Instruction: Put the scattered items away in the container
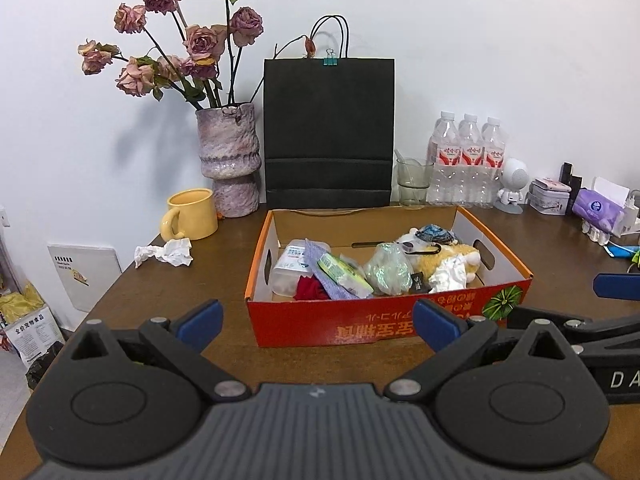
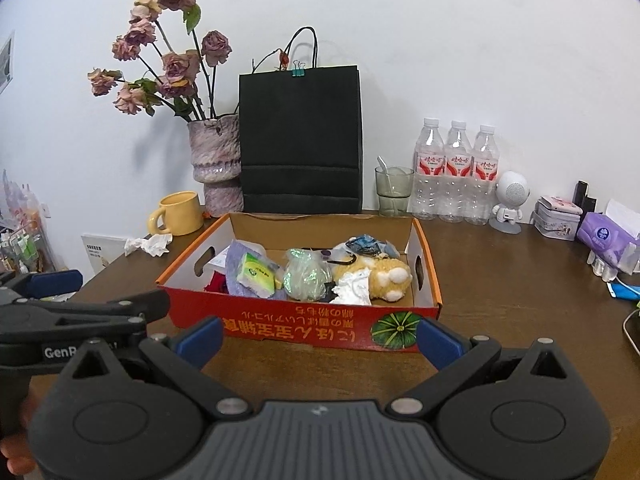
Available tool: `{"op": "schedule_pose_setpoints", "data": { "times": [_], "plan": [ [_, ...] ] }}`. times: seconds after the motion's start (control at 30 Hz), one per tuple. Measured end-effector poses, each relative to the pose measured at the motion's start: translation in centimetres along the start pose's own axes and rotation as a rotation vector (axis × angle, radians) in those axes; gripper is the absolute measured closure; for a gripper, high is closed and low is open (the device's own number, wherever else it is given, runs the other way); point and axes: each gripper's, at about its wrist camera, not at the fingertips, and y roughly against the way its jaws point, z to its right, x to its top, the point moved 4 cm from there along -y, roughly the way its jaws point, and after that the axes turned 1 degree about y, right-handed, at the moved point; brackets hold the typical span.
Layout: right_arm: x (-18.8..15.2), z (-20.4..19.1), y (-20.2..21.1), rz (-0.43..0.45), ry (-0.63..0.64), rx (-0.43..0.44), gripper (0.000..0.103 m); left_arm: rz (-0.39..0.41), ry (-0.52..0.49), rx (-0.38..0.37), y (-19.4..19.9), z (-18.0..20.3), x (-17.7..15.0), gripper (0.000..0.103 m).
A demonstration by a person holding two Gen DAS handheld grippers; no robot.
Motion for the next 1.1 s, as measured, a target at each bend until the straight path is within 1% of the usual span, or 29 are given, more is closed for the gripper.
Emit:
{"op": "schedule_pose_setpoints", "data": {
  "times": [0.43,1.1],
  "plan": [
    [-1.2,0.4,0.9,-0.018,-0.016,-0.017,0.000,-0.009,-0.007,0.005,0.8,0.7,-1.0,0.000],
    [-1.5,0.4,0.7,-0.033,-0.010,-0.027,0.000,-0.025,-0.008,0.013,0.4,0.5,-1.3,0.000]
  ]
}}
